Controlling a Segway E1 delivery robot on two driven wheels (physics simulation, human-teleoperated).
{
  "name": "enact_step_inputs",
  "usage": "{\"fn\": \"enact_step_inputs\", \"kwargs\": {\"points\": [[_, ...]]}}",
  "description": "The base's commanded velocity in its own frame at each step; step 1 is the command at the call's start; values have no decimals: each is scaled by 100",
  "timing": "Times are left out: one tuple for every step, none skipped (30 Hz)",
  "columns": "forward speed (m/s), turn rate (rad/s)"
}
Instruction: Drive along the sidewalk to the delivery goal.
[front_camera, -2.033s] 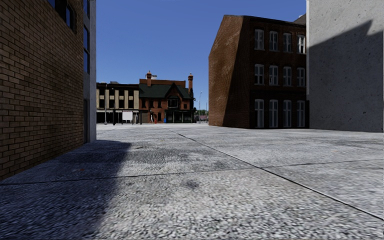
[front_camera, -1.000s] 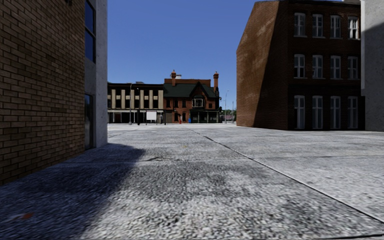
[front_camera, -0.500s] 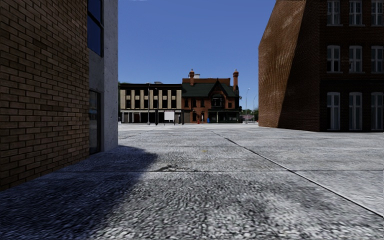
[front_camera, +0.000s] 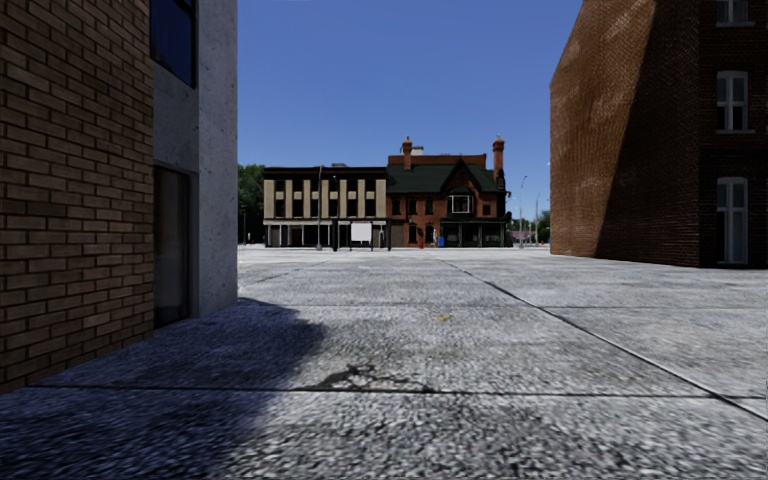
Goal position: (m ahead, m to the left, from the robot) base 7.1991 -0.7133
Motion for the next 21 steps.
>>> {"fn": "enact_step_inputs", "kwargs": {"points": [[200,0],[200,0],[200,0],[200,0],[200,0],[200,0],[200,0],[200,0],[200,0],[200,0],[200,0],[200,0],[200,0],[200,0],[200,0],[200,0],[200,0],[200,0],[200,0],[200,0],[200,0]]}}
